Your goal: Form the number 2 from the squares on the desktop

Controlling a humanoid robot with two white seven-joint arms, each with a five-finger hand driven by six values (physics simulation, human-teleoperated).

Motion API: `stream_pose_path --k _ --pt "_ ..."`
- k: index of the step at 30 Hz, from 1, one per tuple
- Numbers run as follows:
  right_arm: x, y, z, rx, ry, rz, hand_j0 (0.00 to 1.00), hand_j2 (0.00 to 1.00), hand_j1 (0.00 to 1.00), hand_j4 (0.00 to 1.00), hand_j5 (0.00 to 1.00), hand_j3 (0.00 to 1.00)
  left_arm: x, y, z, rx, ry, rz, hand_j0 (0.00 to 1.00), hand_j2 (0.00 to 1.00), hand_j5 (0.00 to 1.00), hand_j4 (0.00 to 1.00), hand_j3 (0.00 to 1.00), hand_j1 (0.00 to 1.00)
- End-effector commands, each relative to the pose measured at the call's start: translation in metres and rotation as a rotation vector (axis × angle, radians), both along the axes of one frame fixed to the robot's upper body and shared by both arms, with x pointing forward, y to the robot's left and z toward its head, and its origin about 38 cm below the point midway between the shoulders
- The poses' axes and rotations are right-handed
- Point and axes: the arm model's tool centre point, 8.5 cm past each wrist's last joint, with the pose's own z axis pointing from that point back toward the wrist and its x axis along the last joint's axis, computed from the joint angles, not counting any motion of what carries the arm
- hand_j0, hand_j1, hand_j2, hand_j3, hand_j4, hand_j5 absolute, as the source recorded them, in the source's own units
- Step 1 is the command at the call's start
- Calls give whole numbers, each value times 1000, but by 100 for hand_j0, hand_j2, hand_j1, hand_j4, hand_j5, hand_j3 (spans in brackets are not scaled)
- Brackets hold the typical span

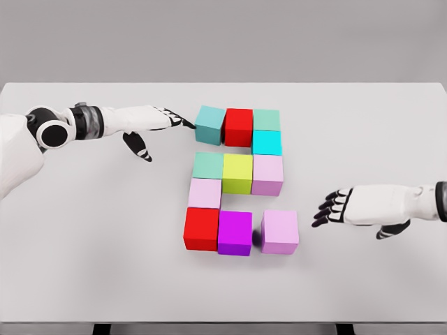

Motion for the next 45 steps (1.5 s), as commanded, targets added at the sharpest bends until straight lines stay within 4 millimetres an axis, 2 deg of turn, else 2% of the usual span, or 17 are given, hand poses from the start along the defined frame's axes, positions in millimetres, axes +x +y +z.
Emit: stream_pose_path --k 1,11,20,31,45 --pt "-1 2 -3 5 11 2 100 100 100 100 100 100 0 -1 1 -6 -1 0 100 100 100 100 100 100" --pt "0 18 -8 42 16 29 100 100 100 100 100 100 -4 -2 -4 -11 8 -19 100 100 100 100 100 100" --pt "0 26 -11 55 23 43 100 100 100 100 100 100 -1 16 -4 3 11 32 100 100 100 100 100 100" --pt "-1 35 -16 68 35 61 100 100 100 100 100 100 8 6 -11 14 29 90 100 100 100 100 100 100" --pt "1 40 -14 79 28 71 100 100 100 100 100 100 6 -7 -11 4 28 58 100 100 100 100 100 100"
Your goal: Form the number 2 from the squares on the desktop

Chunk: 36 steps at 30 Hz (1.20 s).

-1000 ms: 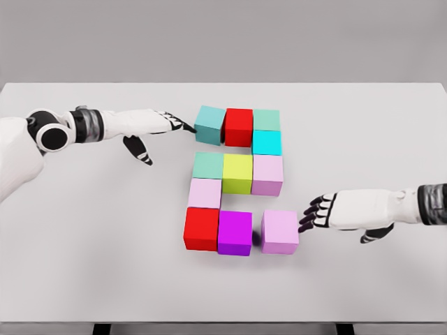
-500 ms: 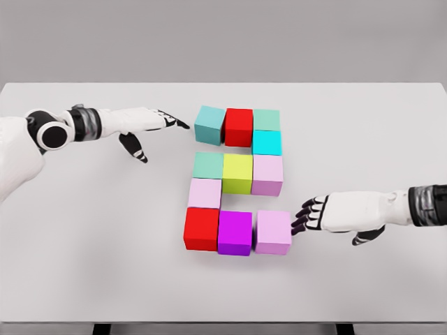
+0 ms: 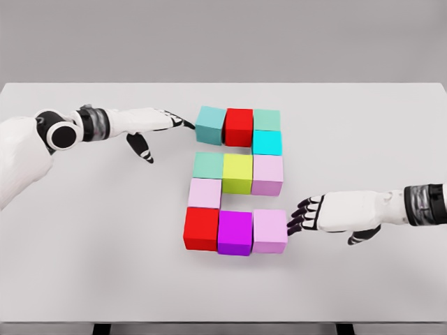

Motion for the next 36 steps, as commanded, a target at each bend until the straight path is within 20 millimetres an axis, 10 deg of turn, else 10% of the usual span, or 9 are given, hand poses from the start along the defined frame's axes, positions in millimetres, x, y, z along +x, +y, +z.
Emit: stream_pose_path --k 1,19,25,36 --pt "0 1 -1 5 6 -1 100 100 100 100 100 100 0 -2 1 -9 -1 -6 100 100 100 100 100 100" --pt "3 1 5 1 -10 -1 100 100 100 100 100 100 -1 -3 1 -13 0 -14 100 100 100 100 100 100" --pt "3 1 4 2 -8 0 100 100 100 100 100 100 -11 70 29 -32 -35 17 100 100 100 100 100 100" --pt "25 -24 30 6 -90 -89 100 100 100 100 100 100 -16 82 29 -8 -33 23 100 100 100 100 100 100"
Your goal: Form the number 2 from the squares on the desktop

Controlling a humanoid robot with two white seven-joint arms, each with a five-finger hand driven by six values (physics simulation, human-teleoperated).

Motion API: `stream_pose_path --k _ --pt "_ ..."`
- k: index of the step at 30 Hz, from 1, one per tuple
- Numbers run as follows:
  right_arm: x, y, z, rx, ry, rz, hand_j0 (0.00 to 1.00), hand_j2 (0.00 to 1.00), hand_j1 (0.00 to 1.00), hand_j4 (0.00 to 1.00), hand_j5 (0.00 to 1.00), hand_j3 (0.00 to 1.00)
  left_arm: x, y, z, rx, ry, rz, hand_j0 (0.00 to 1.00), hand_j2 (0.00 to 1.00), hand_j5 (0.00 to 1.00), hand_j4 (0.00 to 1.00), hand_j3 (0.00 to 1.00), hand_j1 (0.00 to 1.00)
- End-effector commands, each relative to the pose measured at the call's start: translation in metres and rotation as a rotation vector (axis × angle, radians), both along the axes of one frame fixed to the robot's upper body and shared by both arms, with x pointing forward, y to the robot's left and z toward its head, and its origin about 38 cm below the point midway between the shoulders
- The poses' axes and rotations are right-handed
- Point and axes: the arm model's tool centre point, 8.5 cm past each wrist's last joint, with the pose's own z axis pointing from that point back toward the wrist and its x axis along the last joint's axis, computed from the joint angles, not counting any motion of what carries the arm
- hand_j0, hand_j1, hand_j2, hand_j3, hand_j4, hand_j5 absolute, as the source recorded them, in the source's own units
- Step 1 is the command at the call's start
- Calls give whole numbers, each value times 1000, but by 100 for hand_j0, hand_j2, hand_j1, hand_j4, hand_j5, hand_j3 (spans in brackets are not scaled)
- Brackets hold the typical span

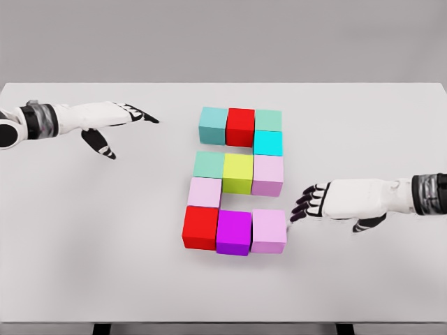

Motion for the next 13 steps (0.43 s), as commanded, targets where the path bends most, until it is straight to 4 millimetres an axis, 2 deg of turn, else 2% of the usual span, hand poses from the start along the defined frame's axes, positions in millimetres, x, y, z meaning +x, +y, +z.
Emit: stream_pose_path --k 1,3,13 --pt "23 -28 26 16 -74 -107 100 100 100 100 100 100 0 2 1 -3 0 5 100 100 100 100 100 100" --pt "34 -45 37 83 -68 -183 100 100 100 100 100 100 0 2 0 -2 2 5 100 100 100 100 100 100" --pt "34 -45 37 85 -67 -182 100 100 100 100 100 100 -1 3 0 0 2 6 100 100 100 100 100 100"
